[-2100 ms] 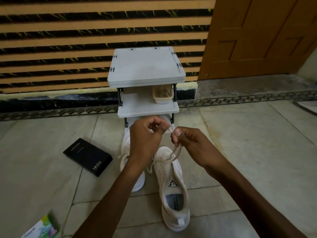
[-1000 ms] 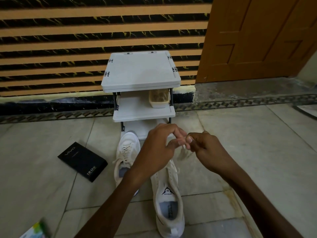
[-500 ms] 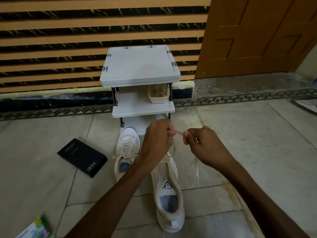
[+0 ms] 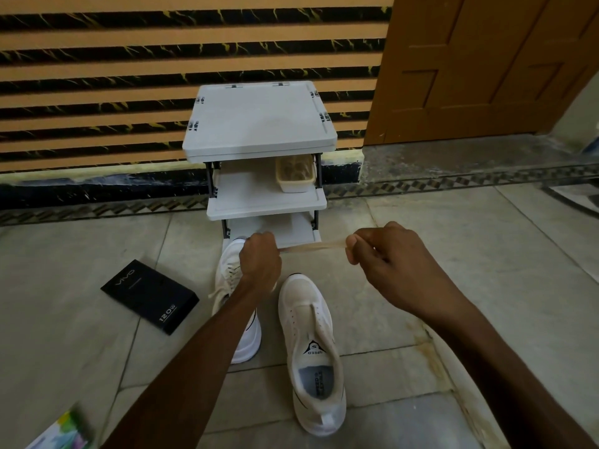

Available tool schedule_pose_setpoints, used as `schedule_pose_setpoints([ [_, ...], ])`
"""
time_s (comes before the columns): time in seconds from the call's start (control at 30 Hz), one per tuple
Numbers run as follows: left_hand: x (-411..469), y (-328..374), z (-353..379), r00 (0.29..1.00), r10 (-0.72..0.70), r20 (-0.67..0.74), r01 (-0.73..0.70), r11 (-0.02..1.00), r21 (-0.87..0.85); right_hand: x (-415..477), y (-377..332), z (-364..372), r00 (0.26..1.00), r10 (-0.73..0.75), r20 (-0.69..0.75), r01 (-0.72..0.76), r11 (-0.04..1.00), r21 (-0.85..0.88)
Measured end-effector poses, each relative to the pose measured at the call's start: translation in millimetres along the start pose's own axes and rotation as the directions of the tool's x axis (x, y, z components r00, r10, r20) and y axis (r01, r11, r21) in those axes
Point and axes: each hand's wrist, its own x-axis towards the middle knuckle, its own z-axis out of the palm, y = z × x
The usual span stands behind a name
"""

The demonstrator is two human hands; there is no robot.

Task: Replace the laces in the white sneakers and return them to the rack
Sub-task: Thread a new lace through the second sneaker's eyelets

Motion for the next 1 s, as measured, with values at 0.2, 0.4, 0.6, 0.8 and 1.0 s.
schedule_pose_setpoints([
  [0.2,6,-11,1,1.000,-0.029,0.003,0.028,0.991,0.132,-1,-7,-2,0.999,0.011,-0.044,-0.010,1.000,0.009],
  [0.4,5,-16,2,0.998,-0.054,-0.015,0.056,0.986,0.154,-1,-12,-5,0.994,0.080,-0.077,-0.074,0.994,0.079],
  [0.6,2,-23,11,0.997,-0.074,-0.021,0.076,0.990,0.119,-1,-14,-5,0.979,0.183,-0.094,-0.169,0.976,0.138],
  [0.8,0,-29,12,0.998,-0.050,-0.032,0.053,0.996,0.078,-3,-11,-8,0.954,0.262,-0.142,-0.220,0.940,0.260],
  [1.0,-2,-11,-3,0.997,0.079,0.021,-0.072,0.965,-0.253,-2,15,7,0.958,0.271,-0.094,-0.259,0.958,0.122],
])
